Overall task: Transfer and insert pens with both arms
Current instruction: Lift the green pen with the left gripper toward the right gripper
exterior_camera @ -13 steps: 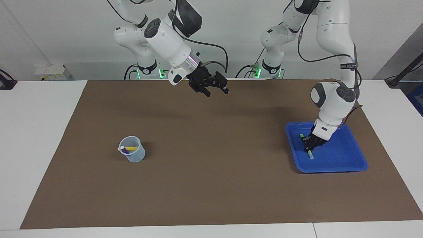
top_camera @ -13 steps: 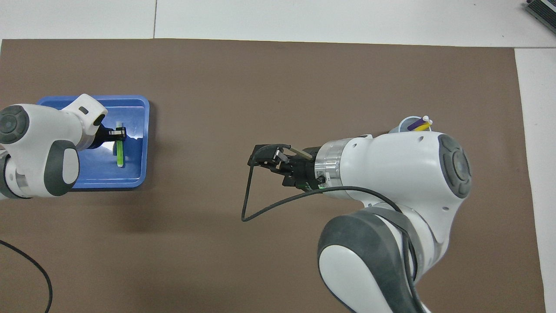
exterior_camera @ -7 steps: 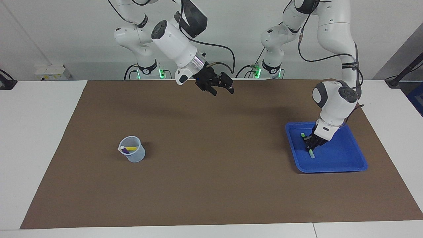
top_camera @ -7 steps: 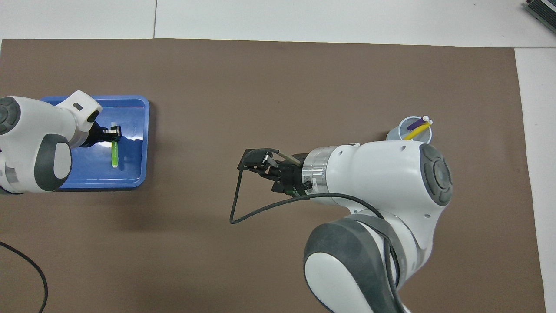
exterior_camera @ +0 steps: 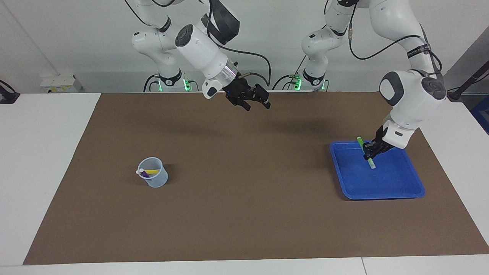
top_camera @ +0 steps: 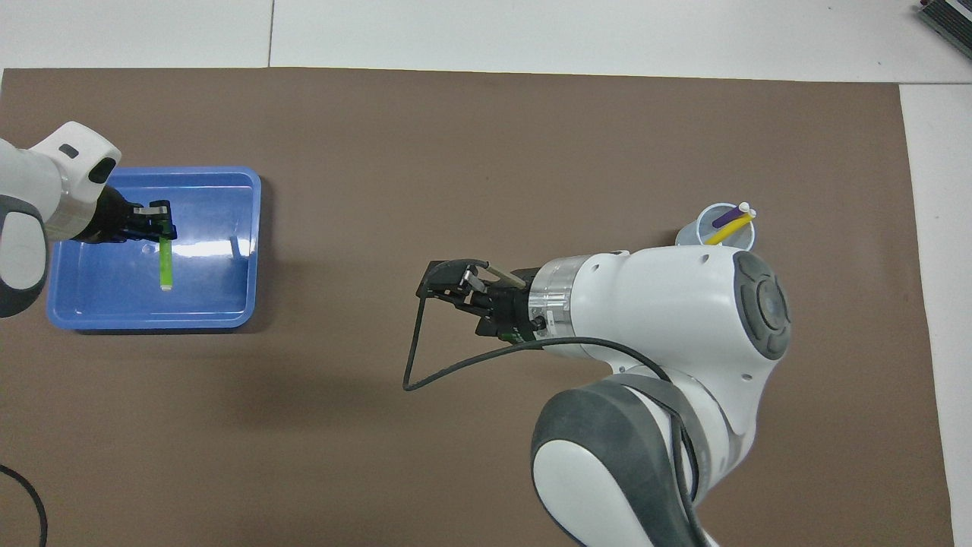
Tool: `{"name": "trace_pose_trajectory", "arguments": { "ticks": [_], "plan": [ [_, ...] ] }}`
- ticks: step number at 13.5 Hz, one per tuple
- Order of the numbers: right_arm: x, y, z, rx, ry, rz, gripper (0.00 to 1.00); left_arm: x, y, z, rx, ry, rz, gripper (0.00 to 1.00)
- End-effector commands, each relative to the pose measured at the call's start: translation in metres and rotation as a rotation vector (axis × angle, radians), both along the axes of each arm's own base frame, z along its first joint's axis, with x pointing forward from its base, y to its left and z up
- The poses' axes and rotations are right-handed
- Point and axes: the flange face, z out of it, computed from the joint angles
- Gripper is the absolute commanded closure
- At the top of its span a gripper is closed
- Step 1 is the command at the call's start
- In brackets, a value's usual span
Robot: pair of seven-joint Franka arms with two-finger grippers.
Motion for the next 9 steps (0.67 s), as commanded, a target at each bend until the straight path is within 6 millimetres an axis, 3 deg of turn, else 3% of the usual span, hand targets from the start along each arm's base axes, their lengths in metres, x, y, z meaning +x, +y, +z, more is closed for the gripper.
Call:
{"name": "trace_pose_trajectory", "arguments": {
  "ticks": [1,3,5,9],
  "plan": [
    [0.001,-0.001,-0.001,0.024,0.006,-0.027,0.0,-0.02,-0.018,0.045,-0.067,0.037,0.025,1.0],
    [0.0,0.0,-0.001,0.024,0.006,-0.026,0.0,-0.041,-0.033,0.078,-0.107,0.069,0.082,1.0],
    [0.0,0.001,-0.003,0.024,0.011,-0.026,0.0,-0.064,-0.066,0.115,-0.085,0.064,0.107,1.0],
    [0.003,0.0,0.0,0.09,0.039,-0.078,0.0,-0.076,-0.089,0.123,-0.159,0.151,0.334,1.0]
  ]
}}
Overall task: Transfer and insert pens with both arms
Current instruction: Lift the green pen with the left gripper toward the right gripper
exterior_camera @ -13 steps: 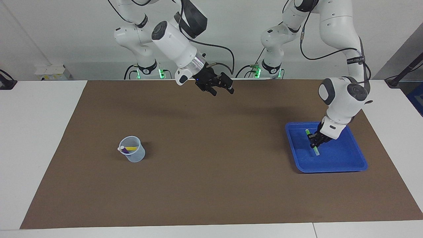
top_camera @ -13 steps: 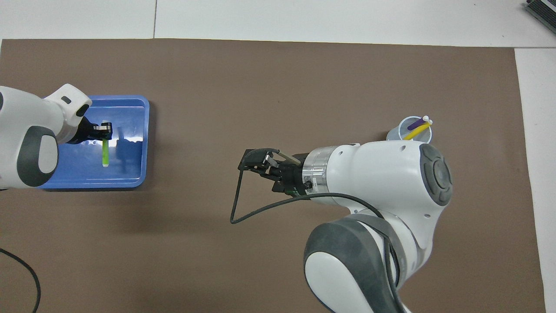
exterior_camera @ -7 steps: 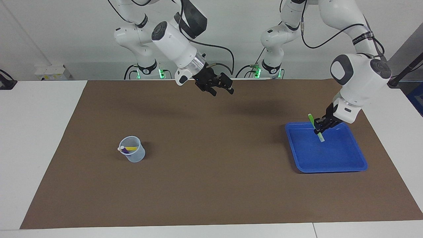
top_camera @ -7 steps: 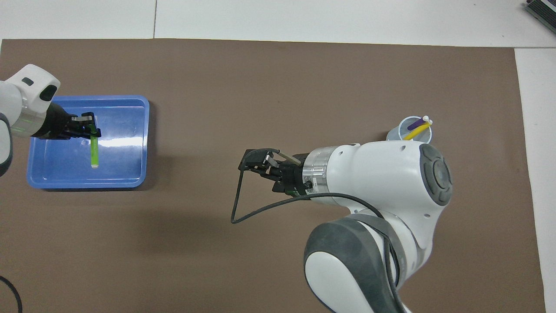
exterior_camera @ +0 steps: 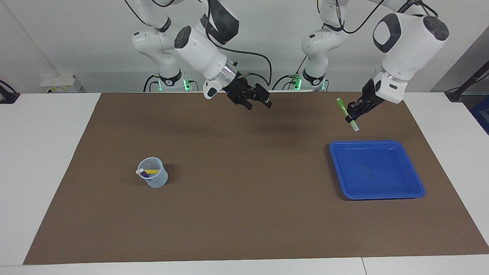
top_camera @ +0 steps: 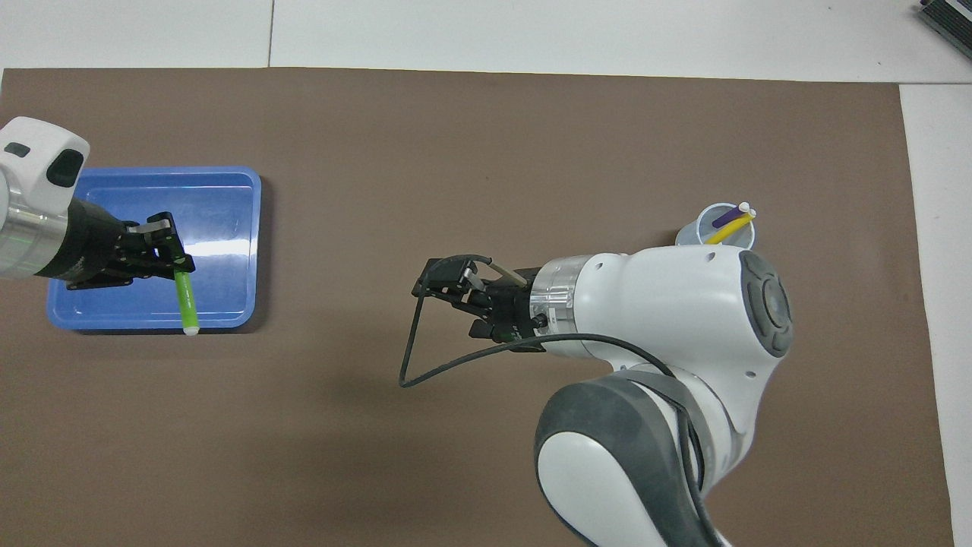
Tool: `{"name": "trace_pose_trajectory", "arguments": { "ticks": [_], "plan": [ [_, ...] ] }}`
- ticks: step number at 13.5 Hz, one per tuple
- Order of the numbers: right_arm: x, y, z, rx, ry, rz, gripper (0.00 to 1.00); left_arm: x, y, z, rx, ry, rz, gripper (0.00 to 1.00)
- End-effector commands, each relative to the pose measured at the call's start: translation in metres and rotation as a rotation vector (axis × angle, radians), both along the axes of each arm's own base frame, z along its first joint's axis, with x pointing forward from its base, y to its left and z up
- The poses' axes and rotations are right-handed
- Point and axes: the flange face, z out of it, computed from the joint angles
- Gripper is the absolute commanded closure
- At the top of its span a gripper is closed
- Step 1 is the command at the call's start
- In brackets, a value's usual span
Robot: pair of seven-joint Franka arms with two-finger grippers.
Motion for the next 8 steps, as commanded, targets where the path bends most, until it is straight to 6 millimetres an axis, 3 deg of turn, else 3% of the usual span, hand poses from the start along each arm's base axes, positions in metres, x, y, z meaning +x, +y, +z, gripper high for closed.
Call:
{"name": "trace_pose_trajectory", "arguments": {
  "ticks": [1,5,8],
  "plan": [
    [0.001,0.001,-0.001,0.027,0.009,-0.044,0.0,-0.004,-0.01,-0.004,-0.046,0.036,0.093,1.0],
    [-0.002,0.007,0.0,0.031,0.006,-0.047,0.0,-0.012,-0.075,-0.004,-0.084,0.109,0.415,1.0],
    [-0.003,0.011,0.001,0.034,0.013,-0.052,0.0,-0.018,-0.084,-0.018,-0.257,0.191,0.666,1.0]
  ]
}}
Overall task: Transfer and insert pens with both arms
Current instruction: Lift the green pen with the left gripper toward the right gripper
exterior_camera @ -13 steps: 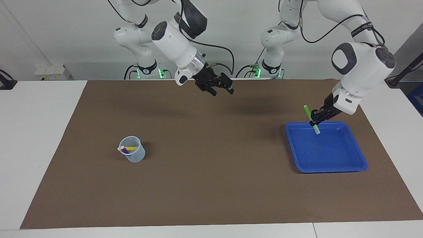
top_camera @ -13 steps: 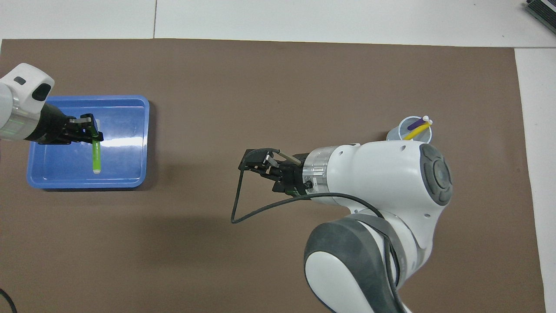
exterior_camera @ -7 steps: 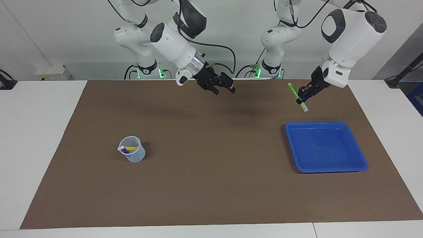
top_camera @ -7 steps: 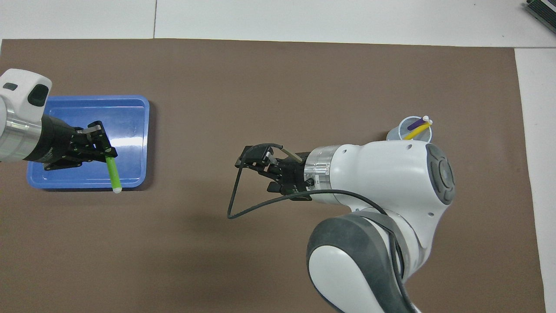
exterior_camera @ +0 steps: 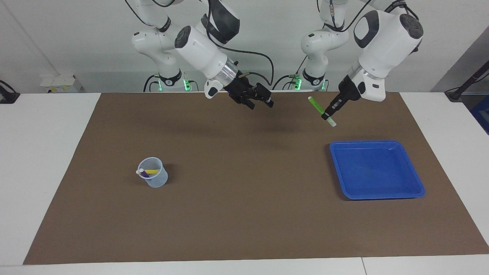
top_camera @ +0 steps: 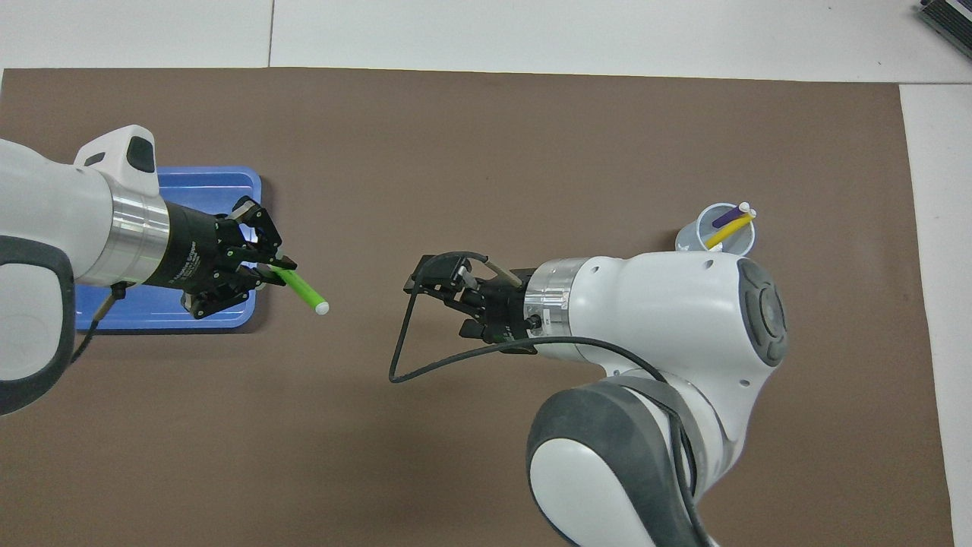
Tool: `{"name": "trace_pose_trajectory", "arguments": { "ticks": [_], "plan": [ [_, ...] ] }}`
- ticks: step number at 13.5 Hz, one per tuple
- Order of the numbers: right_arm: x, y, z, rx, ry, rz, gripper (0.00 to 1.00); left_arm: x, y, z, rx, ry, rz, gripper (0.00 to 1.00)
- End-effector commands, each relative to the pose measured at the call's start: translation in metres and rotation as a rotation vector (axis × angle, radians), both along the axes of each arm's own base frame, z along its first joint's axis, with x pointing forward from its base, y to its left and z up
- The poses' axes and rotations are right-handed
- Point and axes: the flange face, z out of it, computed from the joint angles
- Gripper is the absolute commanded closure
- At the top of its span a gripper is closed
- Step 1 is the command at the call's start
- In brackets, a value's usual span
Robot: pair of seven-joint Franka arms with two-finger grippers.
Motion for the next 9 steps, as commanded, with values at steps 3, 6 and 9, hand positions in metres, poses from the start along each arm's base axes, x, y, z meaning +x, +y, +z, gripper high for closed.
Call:
{"name": "trace_pose_trajectory", "arguments": {
  "ticks": [3,6,9],
  "plan": [
    [0.001,0.003,0.001,0.028,0.012,-0.033,0.0,-0.009,0.002,-0.026,-0.176,0.064,0.221,1.0],
    [-0.003,0.012,0.005,0.043,0.021,-0.047,0.0,-0.014,-0.022,-0.038,-0.223,0.093,0.291,1.0],
    [-0.001,0.032,0.015,0.079,-0.039,-0.079,0.0,-0.016,-0.042,-0.038,-0.246,0.099,0.353,1.0]
  ]
}}
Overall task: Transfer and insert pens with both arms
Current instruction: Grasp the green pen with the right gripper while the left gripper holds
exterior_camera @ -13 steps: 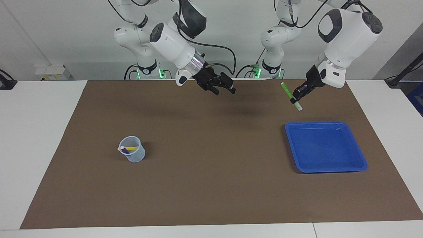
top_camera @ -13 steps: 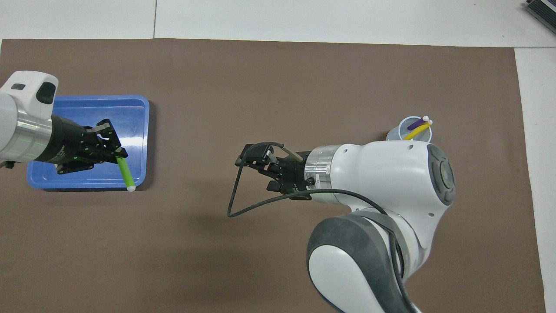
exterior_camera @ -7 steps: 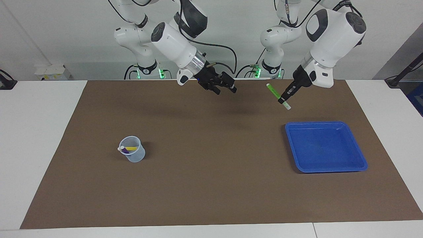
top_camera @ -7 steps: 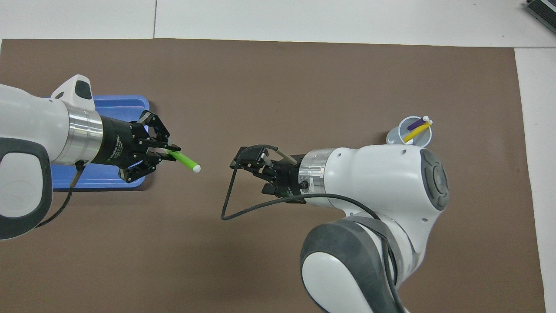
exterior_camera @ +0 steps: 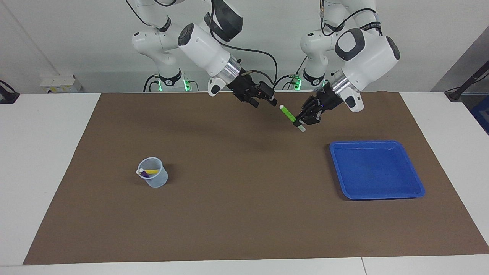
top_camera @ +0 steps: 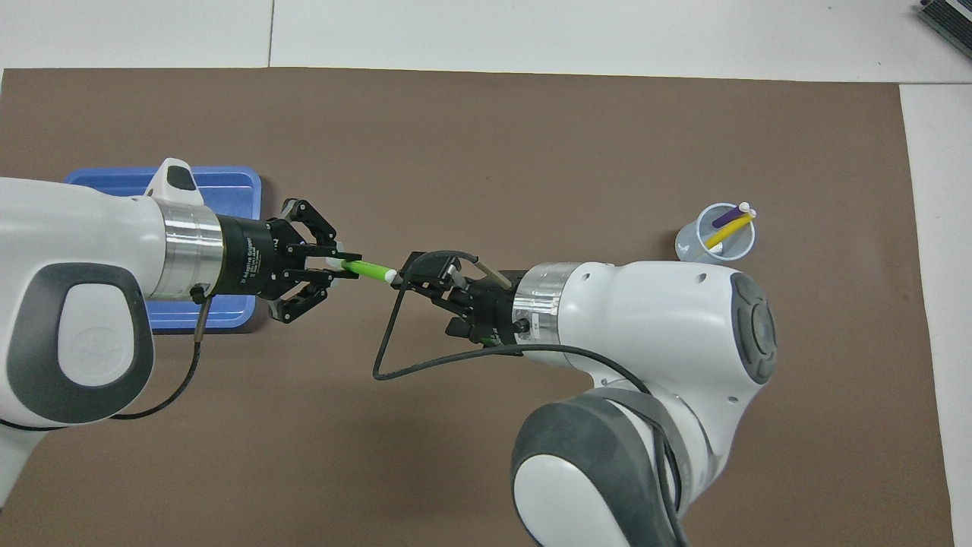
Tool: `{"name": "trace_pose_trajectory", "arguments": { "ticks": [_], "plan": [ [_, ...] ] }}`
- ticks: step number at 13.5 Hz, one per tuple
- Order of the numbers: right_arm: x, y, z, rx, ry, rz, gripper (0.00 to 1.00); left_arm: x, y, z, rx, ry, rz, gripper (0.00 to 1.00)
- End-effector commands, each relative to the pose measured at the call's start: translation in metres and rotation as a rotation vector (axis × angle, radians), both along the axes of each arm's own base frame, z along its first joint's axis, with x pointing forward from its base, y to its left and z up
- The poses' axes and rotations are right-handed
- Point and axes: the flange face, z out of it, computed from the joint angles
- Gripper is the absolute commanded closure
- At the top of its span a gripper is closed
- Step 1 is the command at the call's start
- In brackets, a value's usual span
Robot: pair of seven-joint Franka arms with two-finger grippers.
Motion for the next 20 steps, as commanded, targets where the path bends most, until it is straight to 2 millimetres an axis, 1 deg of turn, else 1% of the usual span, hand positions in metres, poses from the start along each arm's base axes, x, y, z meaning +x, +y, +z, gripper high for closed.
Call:
{"name": "trace_pose_trajectory", "arguments": {
  "ticks": [1,2,3,5,9,11,14,16,17,19,20],
  "plan": [
    [0.006,0.024,0.009,0.062,-0.016,-0.059,0.0,-0.011,-0.012,0.002,-0.016,0.001,0.049,1.0],
    [0.004,0.03,0.01,0.069,-0.025,-0.065,0.0,-0.011,-0.015,0.002,-0.016,-0.002,0.049,1.0],
    [0.005,0.03,0.008,0.066,-0.033,-0.06,0.04,-0.011,-0.016,0.002,-0.02,0.004,0.059,1.0],
    [0.004,0.03,0.006,0.057,-0.047,-0.04,0.16,-0.013,-0.023,0.003,-0.029,0.008,0.062,1.0],
    [0.005,0.028,0.003,0.038,-0.103,0.014,0.26,-0.014,-0.024,0.003,-0.028,0.008,0.056,1.0],
    [0.011,0.023,0.002,0.023,-0.135,0.04,0.26,-0.015,-0.024,0.002,-0.025,0.007,0.05,1.0],
    [0.015,0.018,0.001,0.007,-0.186,0.083,0.26,-0.016,-0.024,0.002,-0.022,0.005,0.038,1.0],
    [0.027,0.006,-0.004,-0.01,-0.226,0.105,0.26,-0.016,-0.025,0.002,-0.022,0.006,0.037,1.0],
    [0.028,0.004,-0.006,-0.013,-0.231,0.108,0.26,-0.016,-0.025,0.002,-0.022,0.006,0.037,1.0],
    [0.028,0.005,-0.006,-0.012,-0.232,0.102,0.35,-0.016,-0.024,0.002,-0.02,0.005,0.037,1.0],
    [0.027,0.006,-0.005,-0.008,-0.227,0.098,0.35,-0.016,-0.024,0.002,-0.02,0.005,0.037,1.0]
  ]
}}
